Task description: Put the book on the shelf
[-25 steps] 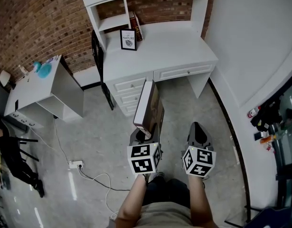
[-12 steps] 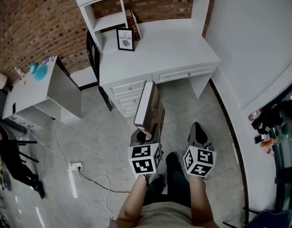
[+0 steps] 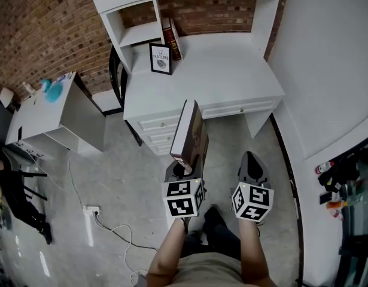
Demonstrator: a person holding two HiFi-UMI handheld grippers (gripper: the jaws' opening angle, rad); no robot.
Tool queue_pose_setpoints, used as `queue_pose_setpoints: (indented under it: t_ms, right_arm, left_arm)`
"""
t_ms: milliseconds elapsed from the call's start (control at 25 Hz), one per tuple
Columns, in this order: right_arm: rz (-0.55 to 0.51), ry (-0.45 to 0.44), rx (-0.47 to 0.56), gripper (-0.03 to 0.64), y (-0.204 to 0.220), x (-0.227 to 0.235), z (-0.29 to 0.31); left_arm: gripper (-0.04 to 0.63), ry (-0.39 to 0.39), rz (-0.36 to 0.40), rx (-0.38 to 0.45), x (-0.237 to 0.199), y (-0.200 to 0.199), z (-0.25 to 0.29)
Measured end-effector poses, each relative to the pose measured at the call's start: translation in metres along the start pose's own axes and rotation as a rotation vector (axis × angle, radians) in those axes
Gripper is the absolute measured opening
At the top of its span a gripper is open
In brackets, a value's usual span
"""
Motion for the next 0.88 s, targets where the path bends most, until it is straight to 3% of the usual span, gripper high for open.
queue_pose_setpoints:
  t_ms: [480, 880]
  right_arm:
    - [-0.007, -0.041, -0.016, 0.017, -0.037, 0.059, 0.072]
    - [-0.001, -0.066, -0.030, 0.017, -0.056, 0.066, 0.120]
  left_arm:
    - [0.147, -0.032, -0.017, -0.005, 0.029, -0.051, 0.072]
    - [0.147, -0.061, -0.031, -0.024, 0.017, -0.078, 0.110]
Point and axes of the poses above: the fingertips, and each gripper's own axes: z forward along the fingers, x to its right, y out of its underside, the point moved 5 cm from there along -z, backward along the fingers, and after that the axes turned 15 degrees about -x, right-handed, at the moved point
